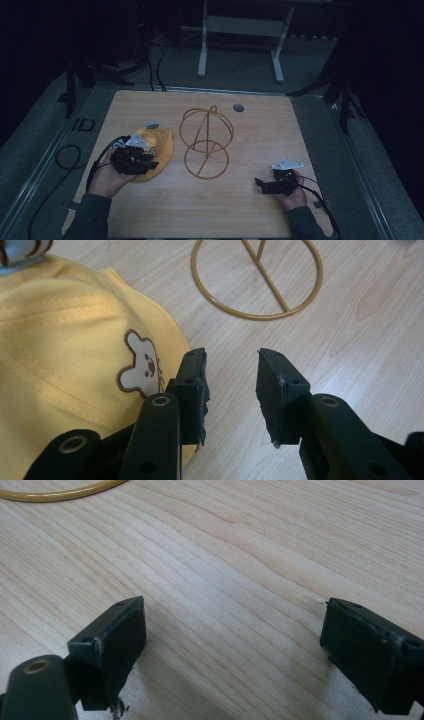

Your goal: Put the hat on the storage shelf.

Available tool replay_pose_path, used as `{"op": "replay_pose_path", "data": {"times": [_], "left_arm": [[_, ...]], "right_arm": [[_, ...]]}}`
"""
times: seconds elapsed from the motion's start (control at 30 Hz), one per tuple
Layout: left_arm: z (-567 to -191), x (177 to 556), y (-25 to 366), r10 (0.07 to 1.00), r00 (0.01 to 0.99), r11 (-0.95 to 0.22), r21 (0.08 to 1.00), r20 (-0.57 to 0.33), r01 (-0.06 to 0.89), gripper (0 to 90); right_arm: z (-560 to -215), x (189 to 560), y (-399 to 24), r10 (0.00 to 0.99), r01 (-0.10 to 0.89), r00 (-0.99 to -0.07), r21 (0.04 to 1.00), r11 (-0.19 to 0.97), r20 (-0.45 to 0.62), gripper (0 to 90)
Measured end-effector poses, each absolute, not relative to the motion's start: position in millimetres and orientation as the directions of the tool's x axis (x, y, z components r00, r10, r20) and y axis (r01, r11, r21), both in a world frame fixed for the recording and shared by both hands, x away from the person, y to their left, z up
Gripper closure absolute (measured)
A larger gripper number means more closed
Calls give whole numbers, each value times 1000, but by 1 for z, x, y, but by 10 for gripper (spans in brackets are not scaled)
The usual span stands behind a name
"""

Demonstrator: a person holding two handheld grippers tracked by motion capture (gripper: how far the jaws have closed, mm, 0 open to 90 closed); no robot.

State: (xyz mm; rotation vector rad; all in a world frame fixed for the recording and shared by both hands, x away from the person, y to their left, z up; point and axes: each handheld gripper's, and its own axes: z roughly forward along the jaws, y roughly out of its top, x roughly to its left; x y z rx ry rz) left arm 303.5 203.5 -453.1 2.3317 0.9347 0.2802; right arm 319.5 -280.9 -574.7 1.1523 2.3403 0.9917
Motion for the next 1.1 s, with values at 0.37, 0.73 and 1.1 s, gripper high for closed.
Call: {"op": "replay_pose_path", "data": {"times": [0.37,0.73,1.1], "left_arm": [[-439,311,207,681,732,-567,610,-30,553,653],[-432,321,210,688,724,-558,600,-53,574,641],[-422,329,213,698,715,-550,607,-43,574,609]], "right_arm": [[-575,319,-281,794,550,-608,719,424,-3,111],[-575,319,-281,794,549,-608,720,424,-3,111],[-575,319,-281,794,549,-608,720,425,-4,111]]}}
